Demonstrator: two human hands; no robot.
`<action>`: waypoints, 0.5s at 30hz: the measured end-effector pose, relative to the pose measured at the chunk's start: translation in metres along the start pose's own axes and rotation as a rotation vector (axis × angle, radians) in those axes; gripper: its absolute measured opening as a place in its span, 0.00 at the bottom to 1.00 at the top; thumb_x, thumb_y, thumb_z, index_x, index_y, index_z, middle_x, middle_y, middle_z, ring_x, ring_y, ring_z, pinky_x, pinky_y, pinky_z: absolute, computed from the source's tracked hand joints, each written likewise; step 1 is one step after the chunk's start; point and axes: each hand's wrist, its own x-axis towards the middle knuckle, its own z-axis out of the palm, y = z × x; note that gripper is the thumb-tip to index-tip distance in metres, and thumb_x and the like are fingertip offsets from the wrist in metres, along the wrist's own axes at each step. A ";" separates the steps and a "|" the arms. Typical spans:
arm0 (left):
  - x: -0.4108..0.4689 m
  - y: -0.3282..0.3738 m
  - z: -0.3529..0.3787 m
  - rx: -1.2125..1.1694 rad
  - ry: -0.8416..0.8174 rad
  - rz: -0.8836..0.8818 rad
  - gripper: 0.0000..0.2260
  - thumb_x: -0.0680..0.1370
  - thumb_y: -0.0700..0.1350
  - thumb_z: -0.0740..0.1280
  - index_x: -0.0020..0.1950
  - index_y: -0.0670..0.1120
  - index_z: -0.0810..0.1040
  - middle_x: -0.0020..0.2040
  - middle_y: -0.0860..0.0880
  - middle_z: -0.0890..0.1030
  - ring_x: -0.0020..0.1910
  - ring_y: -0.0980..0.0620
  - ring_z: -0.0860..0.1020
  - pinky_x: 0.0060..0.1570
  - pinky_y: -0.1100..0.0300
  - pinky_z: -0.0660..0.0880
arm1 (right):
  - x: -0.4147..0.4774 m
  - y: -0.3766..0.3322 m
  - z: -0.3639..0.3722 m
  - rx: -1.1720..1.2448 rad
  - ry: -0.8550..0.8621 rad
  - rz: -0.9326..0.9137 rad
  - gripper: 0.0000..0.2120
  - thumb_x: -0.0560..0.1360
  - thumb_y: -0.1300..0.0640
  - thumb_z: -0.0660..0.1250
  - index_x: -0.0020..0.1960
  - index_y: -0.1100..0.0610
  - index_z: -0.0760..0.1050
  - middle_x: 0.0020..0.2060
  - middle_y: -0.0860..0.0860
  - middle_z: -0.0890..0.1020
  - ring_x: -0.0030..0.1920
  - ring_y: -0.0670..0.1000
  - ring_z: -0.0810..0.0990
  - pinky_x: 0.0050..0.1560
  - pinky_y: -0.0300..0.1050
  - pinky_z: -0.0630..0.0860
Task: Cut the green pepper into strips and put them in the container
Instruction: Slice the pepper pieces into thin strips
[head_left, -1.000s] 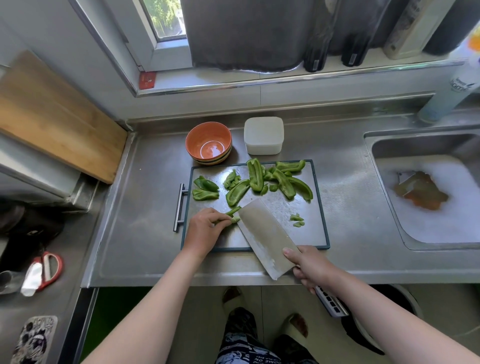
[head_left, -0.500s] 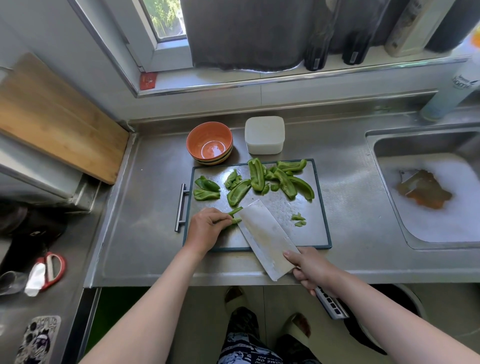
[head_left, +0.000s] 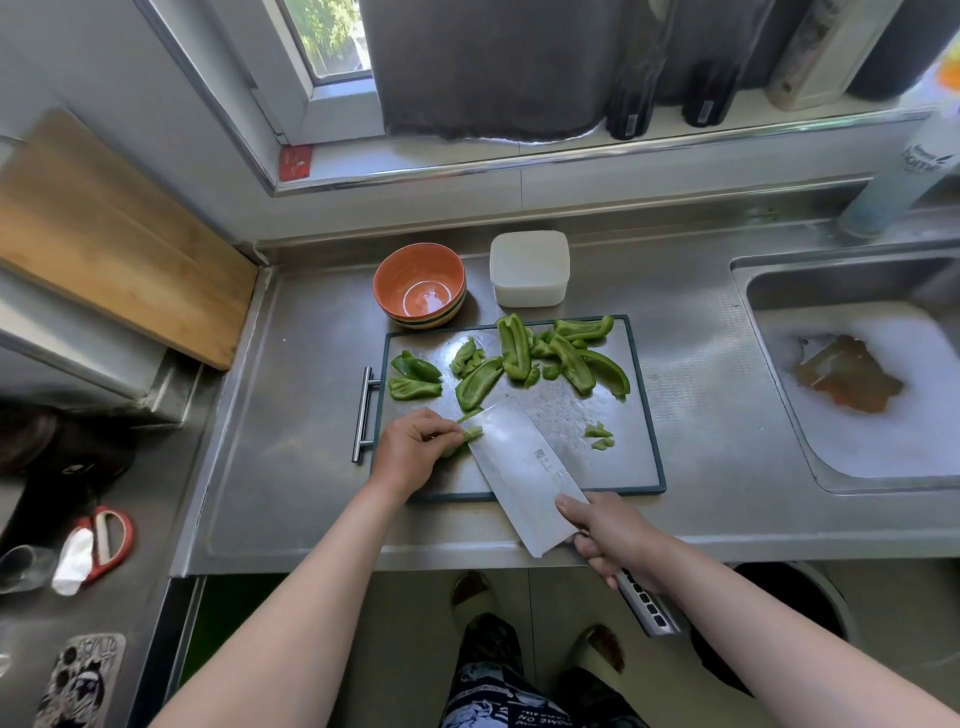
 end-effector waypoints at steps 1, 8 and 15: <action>0.001 0.000 0.000 -0.008 -0.007 -0.005 0.09 0.72 0.40 0.76 0.40 0.55 0.86 0.41 0.56 0.81 0.42 0.56 0.79 0.46 0.66 0.73 | -0.001 0.002 0.000 0.000 -0.005 0.004 0.18 0.85 0.44 0.56 0.45 0.57 0.69 0.26 0.50 0.65 0.22 0.49 0.57 0.24 0.40 0.64; 0.000 0.001 0.000 -0.024 0.007 0.000 0.07 0.73 0.39 0.76 0.43 0.51 0.86 0.41 0.53 0.78 0.40 0.62 0.76 0.43 0.71 0.70 | 0.003 -0.008 0.004 0.008 0.014 -0.002 0.16 0.85 0.45 0.57 0.55 0.58 0.73 0.27 0.50 0.65 0.22 0.48 0.58 0.23 0.40 0.64; 0.001 0.001 0.002 0.015 0.040 0.015 0.06 0.71 0.39 0.77 0.46 0.48 0.87 0.41 0.53 0.70 0.38 0.63 0.71 0.40 0.74 0.66 | -0.001 -0.009 0.006 -0.013 0.030 -0.005 0.15 0.85 0.46 0.57 0.47 0.57 0.71 0.26 0.50 0.65 0.21 0.49 0.58 0.23 0.40 0.64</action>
